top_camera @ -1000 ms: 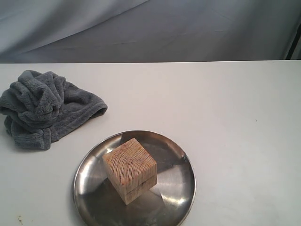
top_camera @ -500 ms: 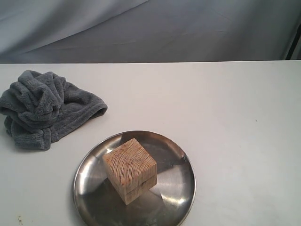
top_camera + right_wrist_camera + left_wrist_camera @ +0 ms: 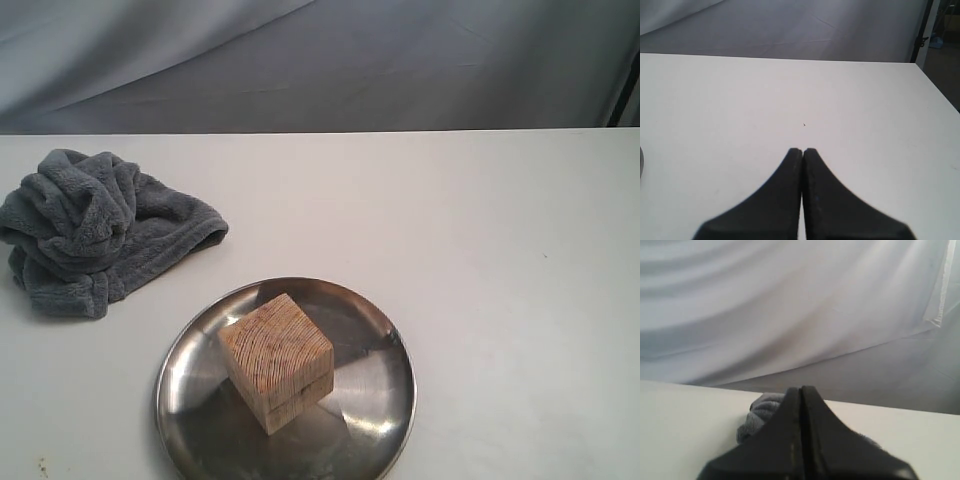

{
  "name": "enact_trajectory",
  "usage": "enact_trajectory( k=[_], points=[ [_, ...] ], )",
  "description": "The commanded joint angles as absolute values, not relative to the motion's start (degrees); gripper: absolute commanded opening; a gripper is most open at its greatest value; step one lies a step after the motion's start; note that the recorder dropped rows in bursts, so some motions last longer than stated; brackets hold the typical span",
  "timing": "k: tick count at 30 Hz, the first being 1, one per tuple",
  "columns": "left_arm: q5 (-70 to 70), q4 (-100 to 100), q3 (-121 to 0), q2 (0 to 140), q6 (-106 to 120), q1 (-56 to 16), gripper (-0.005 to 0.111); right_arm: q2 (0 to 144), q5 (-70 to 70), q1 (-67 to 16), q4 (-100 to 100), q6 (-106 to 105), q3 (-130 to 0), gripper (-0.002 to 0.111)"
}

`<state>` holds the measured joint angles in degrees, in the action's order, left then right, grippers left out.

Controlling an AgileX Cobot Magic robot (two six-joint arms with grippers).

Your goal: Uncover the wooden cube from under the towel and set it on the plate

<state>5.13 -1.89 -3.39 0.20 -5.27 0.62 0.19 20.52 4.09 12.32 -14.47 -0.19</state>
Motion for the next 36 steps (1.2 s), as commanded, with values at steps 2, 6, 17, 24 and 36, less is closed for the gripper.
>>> enact_trajectory(
  k=[2, 6, 17, 24, 36],
  points=[
    [6.12, -0.83, 0.00, 0.00, -7.03, 0.72, 0.000, 0.00, 20.04, 4.01, 12.60, -14.55, 0.00, 0.000],
    [9.28, 1.91, 0.00, 0.00, -5.44, 0.72, 0.000, 0.00, 20.04, 4.01, 12.60, -14.55, 0.00, 0.000],
    [15.75, 1.91, 0.00, 0.00, -3.58, 0.72, 0.000, 0.00, 20.04, 4.01, 12.60, -14.55, 0.00, 0.000],
    [15.03, 1.91, 0.00, 0.00, -3.74, 0.72, 0.000, 0.00, 20.04, 4.01, 12.60, -14.55, 0.00, 0.000],
    [15.03, 1.91, 0.00, 0.00, -3.74, 0.72, 0.000, 0.00, 20.04, 4.01, 12.60, -14.55, 0.00, 0.000]
  ],
)
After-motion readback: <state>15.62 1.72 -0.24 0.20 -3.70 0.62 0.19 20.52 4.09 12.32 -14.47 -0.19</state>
